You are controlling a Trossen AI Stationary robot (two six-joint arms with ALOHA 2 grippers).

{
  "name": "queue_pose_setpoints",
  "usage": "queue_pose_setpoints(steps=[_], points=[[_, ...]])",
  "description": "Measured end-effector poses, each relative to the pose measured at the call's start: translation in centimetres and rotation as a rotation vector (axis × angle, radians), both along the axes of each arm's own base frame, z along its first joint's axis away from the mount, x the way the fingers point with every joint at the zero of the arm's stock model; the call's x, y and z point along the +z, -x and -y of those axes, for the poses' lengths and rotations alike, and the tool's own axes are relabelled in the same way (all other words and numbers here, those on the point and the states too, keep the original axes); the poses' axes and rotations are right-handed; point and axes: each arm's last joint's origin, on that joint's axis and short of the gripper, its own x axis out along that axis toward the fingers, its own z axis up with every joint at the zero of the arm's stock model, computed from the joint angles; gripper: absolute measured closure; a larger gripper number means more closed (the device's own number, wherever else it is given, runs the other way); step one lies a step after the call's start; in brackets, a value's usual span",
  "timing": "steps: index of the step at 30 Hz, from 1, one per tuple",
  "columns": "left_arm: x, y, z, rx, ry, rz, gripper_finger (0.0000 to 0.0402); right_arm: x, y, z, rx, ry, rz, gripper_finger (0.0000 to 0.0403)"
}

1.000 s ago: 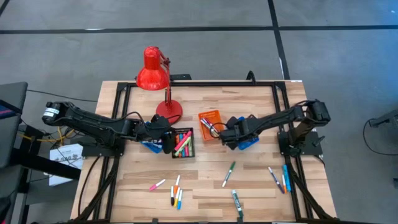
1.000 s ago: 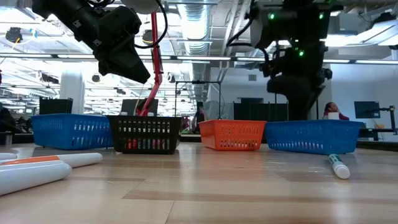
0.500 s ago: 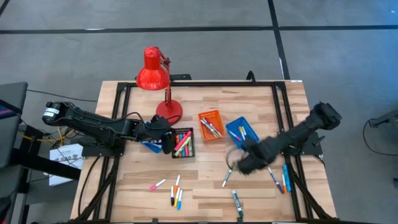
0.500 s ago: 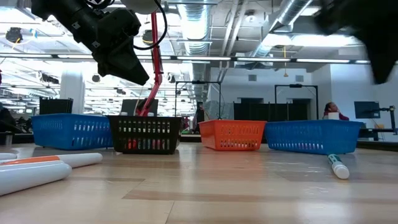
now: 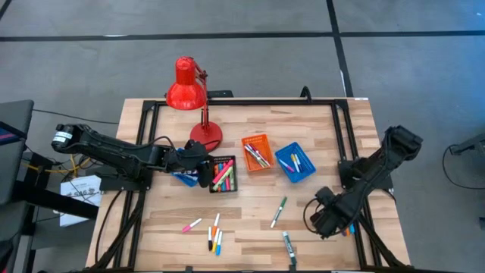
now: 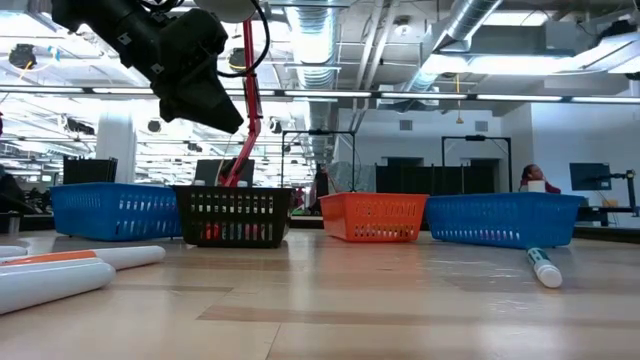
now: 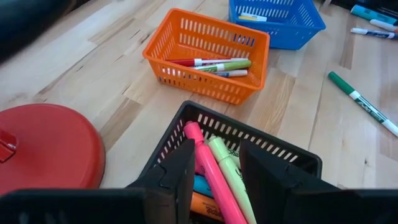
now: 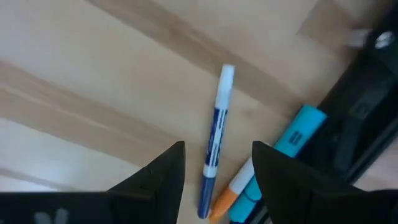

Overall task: Pick & Place Markers
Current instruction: Put the small blue marker pen into the orange basket

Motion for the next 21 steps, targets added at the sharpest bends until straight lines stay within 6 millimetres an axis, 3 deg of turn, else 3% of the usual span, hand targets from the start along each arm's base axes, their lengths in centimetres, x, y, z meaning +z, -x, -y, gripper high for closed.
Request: queue_pose_setpoints(steps=[10,14,17,21], points=[[0.1,-0.1,0.0,0.0,0.002,0.013,0.028,-4.5,1.6,1.7,-0.019,-0.07,-0.034,0.0227],[0.1,-0.1,0.0,0.0,0.002,0.013,0.028,-5.2,1.8,2.0,-0.027,-0.112,-0.034,0.0232],[0.1,-0.1,0.0,0.0,0.003,0.015,0.028,-5.3,1.7,2.0,-0.026,-0.12,-0.022,0.0258],[0.1,-0.1,0.0,-0.003,-0.001,0.015,0.028,-5.3,1.3,1.9,-0.038,-0.148,0.004,0.0324]])
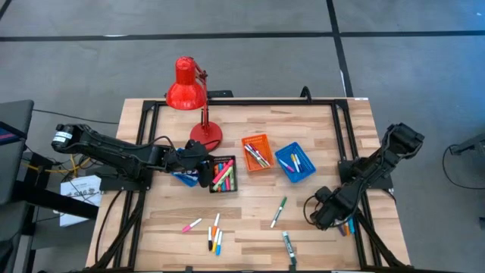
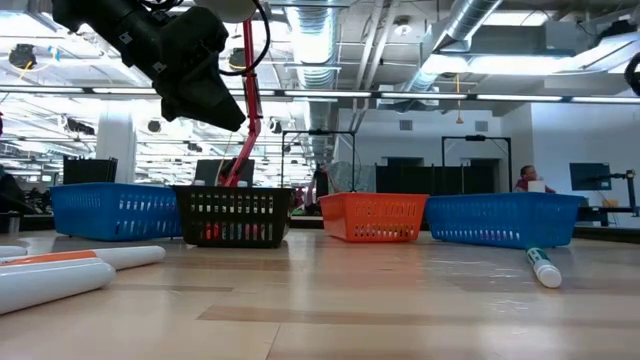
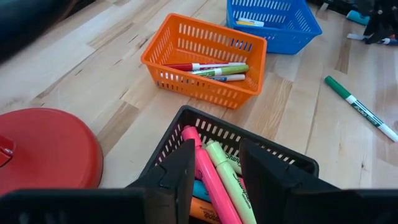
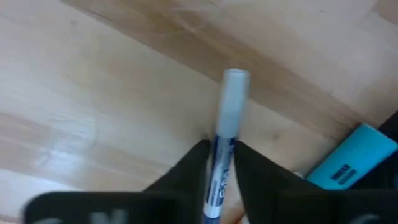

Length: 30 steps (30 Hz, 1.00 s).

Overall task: Pick & Place Markers
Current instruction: Put the small blue marker pen into the orange basket

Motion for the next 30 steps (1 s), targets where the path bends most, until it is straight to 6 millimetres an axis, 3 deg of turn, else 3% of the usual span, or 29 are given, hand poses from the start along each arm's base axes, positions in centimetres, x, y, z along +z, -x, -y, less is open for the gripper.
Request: queue_pose_setpoints(steps=[5,11,15,19,22,27,30], points=[[0.0,0.0,0.0,-0.001,-0.002,0.003,0.028,0.9,-2.1,0.0,-0.044,-0.027,0.069,0.0388],[0.1,-0.1,0.0,-0.001,0.0,0.014,0.028,5.4,-7.3,0.0,0.027,-0.006,0.37,0.0355],[0.1,-0.1,0.0,-0.001,0.001,0.019,0.028,9.0,-10.7,1.5,0.086,0.144,0.601,0.036],[0.2,-0.1,0.0,-0.001,0.002,0.024,0.028,11.1,-13.6,5.0,0.12,0.413,0.756,0.0387],[0.2,-0.2,0.0,-0.001,0.002,0.026,0.028,11.6,-15.6,8.7,0.108,0.561,0.806,0.0391],[0.2,-0.2,0.0,-0.001,0.003,0.032,0.028,10.8,-18.4,15.0,0.082,0.572,0.83,0.0361],[0.3,-0.2,0.0,-0.001,0.003,0.032,0.028,9.2,-19.4,17.4,0.093,0.511,0.8,0.0357]])
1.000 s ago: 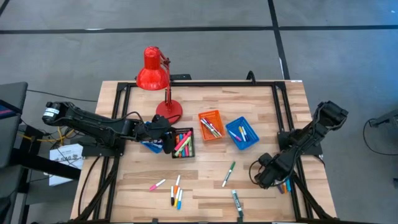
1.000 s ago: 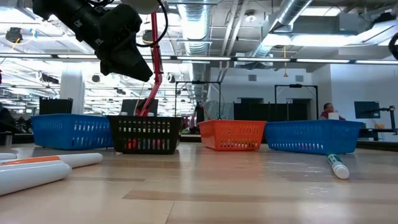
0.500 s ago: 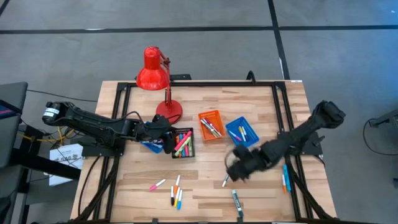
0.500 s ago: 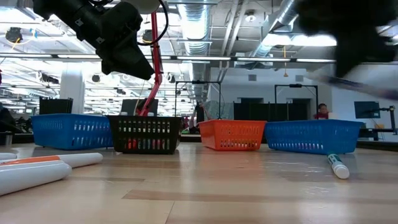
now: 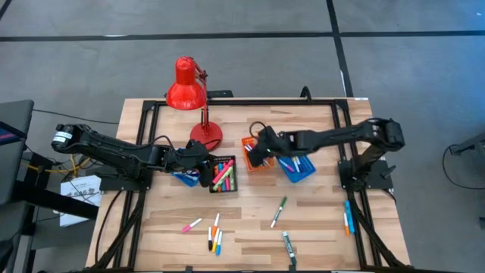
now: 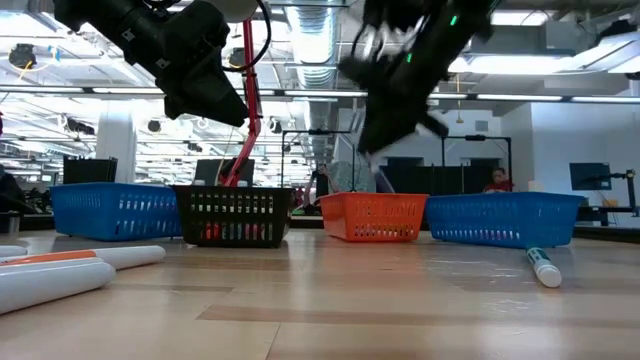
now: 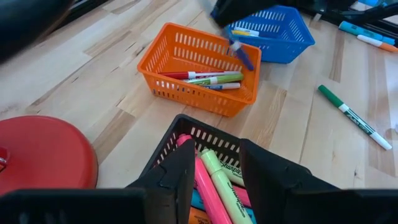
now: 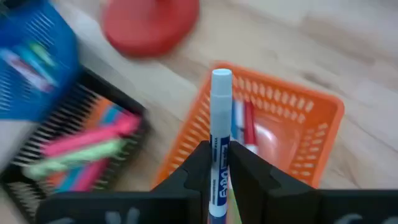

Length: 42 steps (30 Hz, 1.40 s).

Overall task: Pick & Place Markers
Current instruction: Put the small blue marker pen into the orange basket, then put the small green marker pen into the orange basket

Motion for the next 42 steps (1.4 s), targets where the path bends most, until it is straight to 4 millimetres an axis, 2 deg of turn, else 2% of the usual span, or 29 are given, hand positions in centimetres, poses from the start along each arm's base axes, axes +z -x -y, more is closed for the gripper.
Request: queue_pose_setpoints(steps=[4,7,18,22,26,31,34,37,42], points=[[0.0,0.0,0.0,0.0,0.0,0.0,0.028,-1.9,-0.4,1.9,0.039,-0.059,-0.068,0.037],[-0.1,0.0,0.0,0.0,0.0,-0.002,0.028,-2.5,-0.6,2.6,0.035,-0.059,-0.081,0.0371],[-0.8,0.3,-0.1,0.0,-0.004,-0.023,0.028,-2.5,-0.7,2.6,0.153,-0.085,-0.085,0.0299],[-0.8,0.3,-0.1,0.0,-0.004,-0.021,0.028,-1.1,-0.7,1.9,0.232,-0.124,-0.069,0.0282],[-0.7,0.3,-0.1,0.0,-0.003,-0.02,0.028,1.4,-0.4,-0.1,0.407,-0.233,-0.038,0.0276],[-0.7,0.3,0.0,0.0,-0.003,-0.017,0.028,3.7,0.8,-4.8,0.827,-0.255,-0.007,0.028],[-0.7,0.3,0.0,0.0,-0.003,-0.016,0.028,3.7,1.5,-7.7,0.957,-0.194,-0.047,0.0282],[-0.7,0.3,0.0,0.0,-0.003,-0.015,0.028,2.8,2.3,-10.3,1.035,-0.106,-0.107,0.028],[-0.7,0.3,0.0,0.0,-0.002,-0.013,0.028,1.3,3.9,-13.1,1.108,-0.079,-0.193,0.0277]])
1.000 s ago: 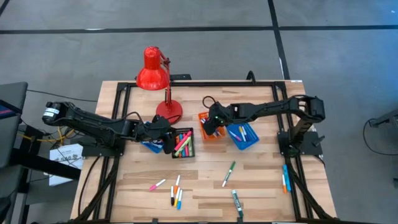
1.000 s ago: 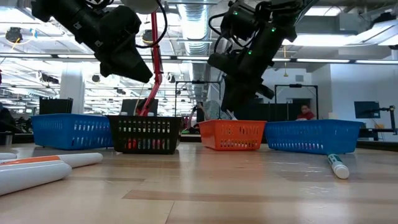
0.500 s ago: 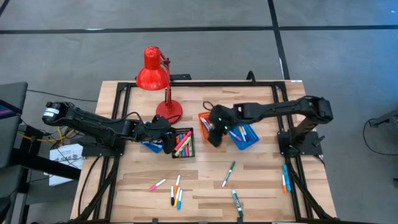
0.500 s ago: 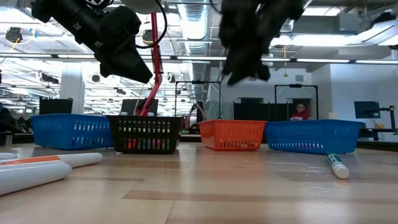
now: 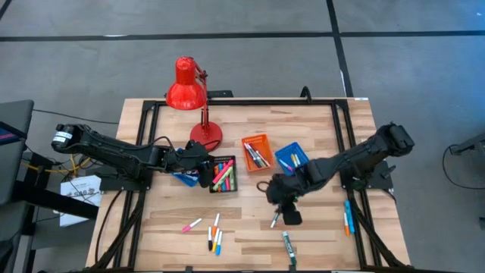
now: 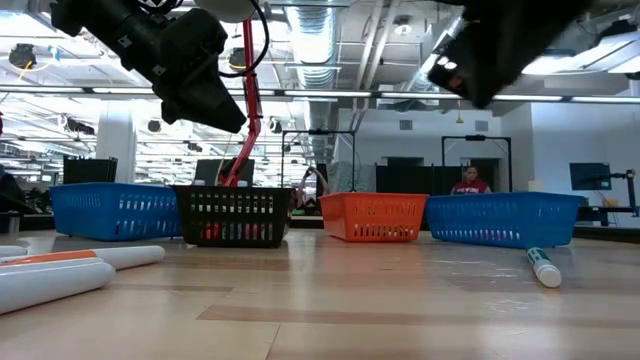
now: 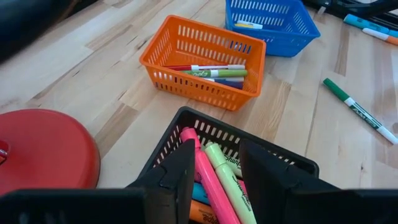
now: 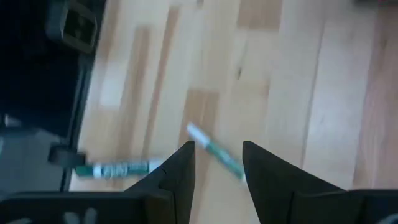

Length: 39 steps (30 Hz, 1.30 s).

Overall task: Pick & Place Markers
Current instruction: Put the small green marker pen into the orange basket

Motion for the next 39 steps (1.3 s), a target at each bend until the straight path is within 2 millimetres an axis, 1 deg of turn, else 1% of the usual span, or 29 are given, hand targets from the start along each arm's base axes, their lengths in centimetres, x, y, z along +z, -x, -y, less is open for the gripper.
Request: queue_pose_setpoints(steps=[4,8,10,13,17,19,21,24,29,33,37,39], points=[[0.0,0.0,0.0,0.001,0.002,0.003,0.028,-0.4,1.1,-0.9,0.027,0.066,-0.058,0.0281],[0.0,0.0,0.0,0.002,0.004,0.006,0.028,-1.7,1.6,-1.9,0.121,0.174,-0.104,0.0284],[0.1,0.0,0.0,0.002,0.004,0.008,0.028,-2.5,1.4,-2.4,0.166,0.192,-0.111,0.0284],[0.1,0.0,0.0,0.011,0.017,0.012,0.028,-4.3,0.9,-3.0,0.206,0.224,-0.145,0.0284],[0.1,0.0,0.0,0.016,0.024,0.014,0.028,-6.5,-0.1,-3.0,0.212,0.301,-0.171,0.0284],[0.1,0.0,0.0,0.016,0.025,0.015,0.028,-7.4,-0.4,-3.0,0.259,0.341,-0.186,0.0284],[0.1,0.0,0.0,0.016,0.025,0.015,0.028,-8.1,-0.9,-3.1,0.302,0.368,-0.188,0.0284],[0.1,0.0,0.0,0.016,0.025,0.015,0.028,-9.2,-0.9,-3.2,0.349,0.389,-0.231,0.0284],[0.1,0.0,0.0,0.017,0.025,0.015,0.028,-10.5,-1.3,-3.2,0.369,0.399,-0.268,0.0288],[0.1,0.0,0.0,0.017,0.025,0.016,0.028,-10.7,-1.5,-2.7,0.364,0.391,-0.275,0.0316],[0.1,0.0,0.0,0.016,0.025,0.016,0.028,-9.4,-1.8,-1.9,0.315,0.366,-0.231,0.0359],[0.1,0.0,0.0,0.016,0.025,0.016,0.028,-8.4,-2.3,-1.3,0.227,0.359,-0.192,0.0376]])
